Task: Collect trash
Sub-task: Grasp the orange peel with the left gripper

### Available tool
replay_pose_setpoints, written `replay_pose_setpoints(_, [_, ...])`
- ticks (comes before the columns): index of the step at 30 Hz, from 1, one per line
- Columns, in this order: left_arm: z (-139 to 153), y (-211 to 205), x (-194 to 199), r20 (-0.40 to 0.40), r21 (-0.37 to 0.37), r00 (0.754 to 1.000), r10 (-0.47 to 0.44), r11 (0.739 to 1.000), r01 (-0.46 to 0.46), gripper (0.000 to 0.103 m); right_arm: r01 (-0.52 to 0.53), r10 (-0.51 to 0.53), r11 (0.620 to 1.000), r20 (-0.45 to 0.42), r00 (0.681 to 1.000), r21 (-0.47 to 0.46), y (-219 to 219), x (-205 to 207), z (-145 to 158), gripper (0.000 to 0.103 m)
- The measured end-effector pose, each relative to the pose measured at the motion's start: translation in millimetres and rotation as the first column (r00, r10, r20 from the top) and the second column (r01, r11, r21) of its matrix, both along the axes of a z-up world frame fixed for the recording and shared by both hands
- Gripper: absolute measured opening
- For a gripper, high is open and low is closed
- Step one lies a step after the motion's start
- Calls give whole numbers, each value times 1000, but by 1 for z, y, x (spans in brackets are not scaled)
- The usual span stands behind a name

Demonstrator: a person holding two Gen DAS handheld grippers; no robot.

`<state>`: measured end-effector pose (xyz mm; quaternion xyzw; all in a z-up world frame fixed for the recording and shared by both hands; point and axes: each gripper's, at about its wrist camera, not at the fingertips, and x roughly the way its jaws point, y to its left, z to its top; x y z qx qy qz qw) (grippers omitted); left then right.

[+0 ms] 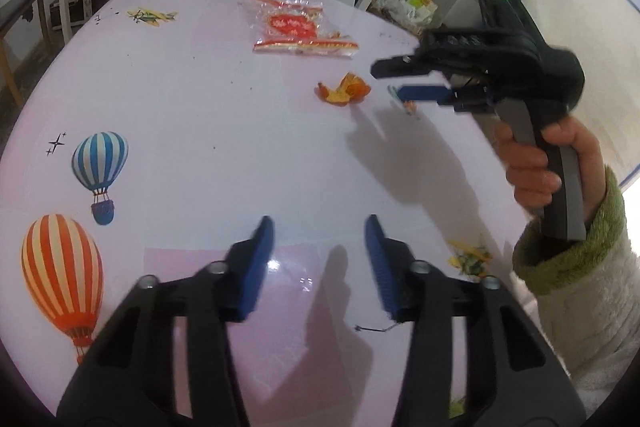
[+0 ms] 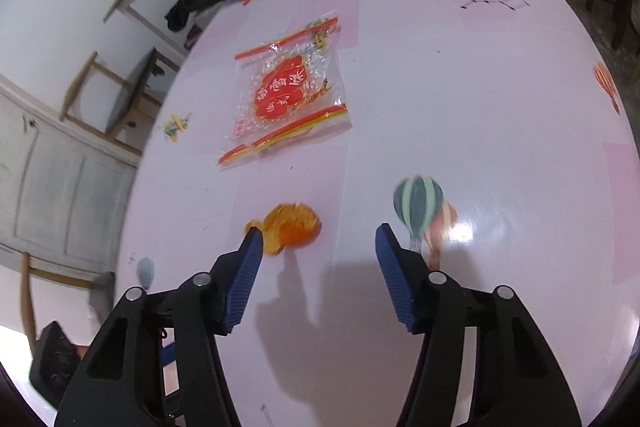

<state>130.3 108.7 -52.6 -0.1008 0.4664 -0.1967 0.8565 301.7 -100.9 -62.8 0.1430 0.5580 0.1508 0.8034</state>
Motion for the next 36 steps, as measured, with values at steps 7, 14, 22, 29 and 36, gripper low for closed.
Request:
replay_pose_setpoints(7, [-1,-4,5,28,34,1000,-1,999,0,40,-95,96,994,18,995,-62,24,9,-7,31])
replay_pose_setpoints(14, [-1,5,3,34,30,999,10,999,-11,40,-231,235,968,34,971,-96,51,-19,-5,15])
replay_pose_setpoints(22, [0,23,-15,16,-20,1000,14,1000,-14,40,-312,312,950,-13,950,-2,64,-70,-5,14])
replay_pose_setpoints(29, [-4,35,-34,-5,-90,1000,-4,996,4,40,-397,398,917,-15,917,37,77,-116,-2,19])
replay_pose_setpoints(36, [-1,27,-31,23,-103,1000,-21,994,23,40,-338,329,936,99,939,99,46,-110,31,51])
